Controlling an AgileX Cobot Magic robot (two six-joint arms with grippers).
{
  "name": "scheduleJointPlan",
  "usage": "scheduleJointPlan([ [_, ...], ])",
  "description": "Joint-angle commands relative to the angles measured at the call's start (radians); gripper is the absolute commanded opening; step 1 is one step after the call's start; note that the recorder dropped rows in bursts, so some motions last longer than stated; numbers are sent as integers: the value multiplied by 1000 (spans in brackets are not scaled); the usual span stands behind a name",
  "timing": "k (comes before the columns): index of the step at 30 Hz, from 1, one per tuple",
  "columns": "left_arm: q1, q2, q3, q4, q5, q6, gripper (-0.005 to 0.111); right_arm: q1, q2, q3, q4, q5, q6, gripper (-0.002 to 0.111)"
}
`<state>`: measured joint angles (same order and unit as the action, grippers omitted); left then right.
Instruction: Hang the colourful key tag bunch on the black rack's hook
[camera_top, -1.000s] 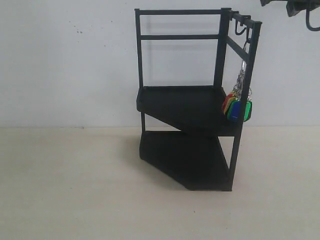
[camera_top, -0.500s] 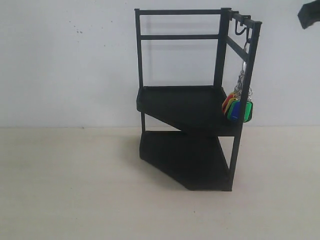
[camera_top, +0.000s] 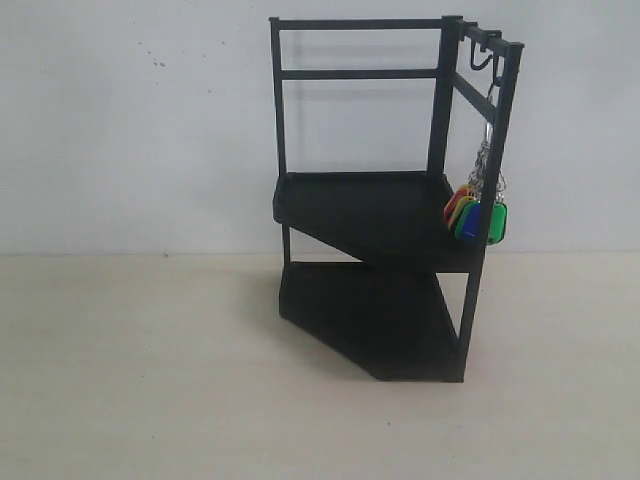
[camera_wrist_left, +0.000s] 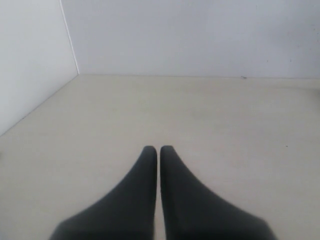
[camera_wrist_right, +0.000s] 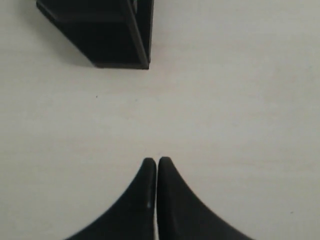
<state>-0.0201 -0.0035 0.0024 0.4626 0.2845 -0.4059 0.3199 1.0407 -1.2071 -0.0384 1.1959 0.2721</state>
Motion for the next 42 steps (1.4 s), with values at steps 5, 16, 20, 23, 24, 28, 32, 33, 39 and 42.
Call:
scheduleJointPlan([
  [5,-1,4,-2,0,-3,-6,4,0,-40,117,124,4,8,0],
  [16,-1,4,-2,0,-3,-6,4,0,-40,118,124,-2,8,0],
  [20,-1,4,-2,0,-3,-6,4,0,-40,118,119,-2,6,0],
  [23,-1,4,-2,0,-3,-6,4,2,-40,118,117,-8,6,0],
  [24,-1,4,-2,0,-3,-6,4,2,-40,118,113,-31,6,0],
  [28,-1,4,-2,0,-3,-6,4,9,-22,161,176,-197,6,0],
  [32,-1,4,-2,0,-3,-6,4,66,-4,289,190,-450,6,0],
  [33,-1,4,-2,0,-3,-6,4,86,1,329,198,-514,6,0],
  [39,-1,4,-2,0,-3,-6,4,161,7,578,216,-784,6,0],
  [42,-1,4,-2,0,-3,-6,4,161,-26,676,208,-850,6,0],
])
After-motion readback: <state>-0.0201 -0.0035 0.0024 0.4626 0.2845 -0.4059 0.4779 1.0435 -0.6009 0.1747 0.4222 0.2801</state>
